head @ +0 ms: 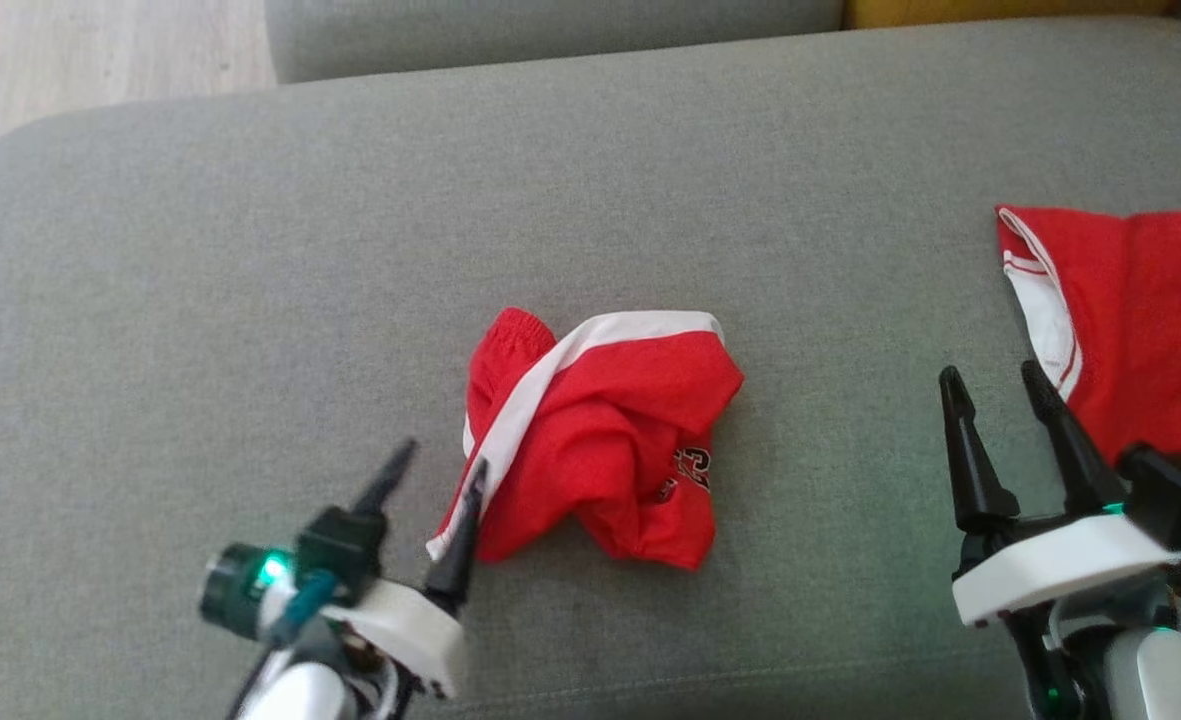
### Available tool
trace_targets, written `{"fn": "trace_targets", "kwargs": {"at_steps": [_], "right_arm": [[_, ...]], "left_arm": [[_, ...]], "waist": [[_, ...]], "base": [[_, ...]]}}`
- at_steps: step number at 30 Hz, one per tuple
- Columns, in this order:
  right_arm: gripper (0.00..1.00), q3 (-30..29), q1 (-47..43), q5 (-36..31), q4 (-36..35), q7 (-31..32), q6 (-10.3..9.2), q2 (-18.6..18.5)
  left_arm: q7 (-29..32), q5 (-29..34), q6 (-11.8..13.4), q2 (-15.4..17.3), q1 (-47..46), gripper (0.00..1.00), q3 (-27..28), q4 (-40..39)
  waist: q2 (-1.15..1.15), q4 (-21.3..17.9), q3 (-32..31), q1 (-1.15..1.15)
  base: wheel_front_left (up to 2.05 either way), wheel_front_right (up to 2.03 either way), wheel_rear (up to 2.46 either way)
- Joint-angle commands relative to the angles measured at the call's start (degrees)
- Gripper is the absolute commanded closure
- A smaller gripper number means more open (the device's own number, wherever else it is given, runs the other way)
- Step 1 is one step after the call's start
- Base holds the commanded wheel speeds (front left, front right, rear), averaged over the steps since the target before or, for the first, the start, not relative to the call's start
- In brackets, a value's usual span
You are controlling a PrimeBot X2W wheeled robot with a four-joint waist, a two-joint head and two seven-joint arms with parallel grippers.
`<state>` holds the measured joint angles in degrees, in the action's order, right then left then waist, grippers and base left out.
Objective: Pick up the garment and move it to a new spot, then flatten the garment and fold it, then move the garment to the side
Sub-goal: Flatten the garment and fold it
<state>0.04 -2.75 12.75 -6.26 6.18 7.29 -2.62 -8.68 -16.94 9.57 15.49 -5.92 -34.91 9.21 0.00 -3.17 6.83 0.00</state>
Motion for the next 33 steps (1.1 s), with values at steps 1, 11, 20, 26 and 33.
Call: {"fn": "trace_targets", "kwargs": {"at_steps": [1,11,20,26,33], "right_arm": [[0.00,1.2,1.4,-0.6,-2.4,0.3,0.20,-0.3],[0.00,0.6,0.5,-1.6,-4.5,1.2,0.20,-1.0],[0.00,1.5,0.1,-1.5,-4.8,2.0,0.20,-1.8],[0.00,1.4,0.4,-1.3,-4.5,2.0,0.20,-2.0],[0.00,1.8,3.0,0.2,-0.2,3.7,0.20,-3.8]], "left_arm": [[-1.5,-0.5,0.8,0.4,-1.2,0.00,3.1,-2.2],[-5.7,-1.9,7.9,1.2,0.7,0.00,12.6,-7.0],[-5.9,-1.6,9.5,3.2,2.4,0.00,14.7,-8.9],[-6.0,-1.2,9.4,3.4,2.2,0.00,14.3,-9.1],[-5.9,-0.4,9.0,3.1,-0.3,0.00,13.1,-9.6]], "waist": [[0.00,0.1,-0.5,0.00],[0.00,0.4,-2.7,0.00],[0.00,0.2,-2.9,0.00],[0.00,0.4,-2.5,0.00],[0.00,1.9,0.1,0.00]], "base": [[0.00,0.00,0.00],[0.00,0.00,0.00],[0.00,0.00,0.00],[0.00,0.00,0.00],[0.00,0.00,0.00]]}}
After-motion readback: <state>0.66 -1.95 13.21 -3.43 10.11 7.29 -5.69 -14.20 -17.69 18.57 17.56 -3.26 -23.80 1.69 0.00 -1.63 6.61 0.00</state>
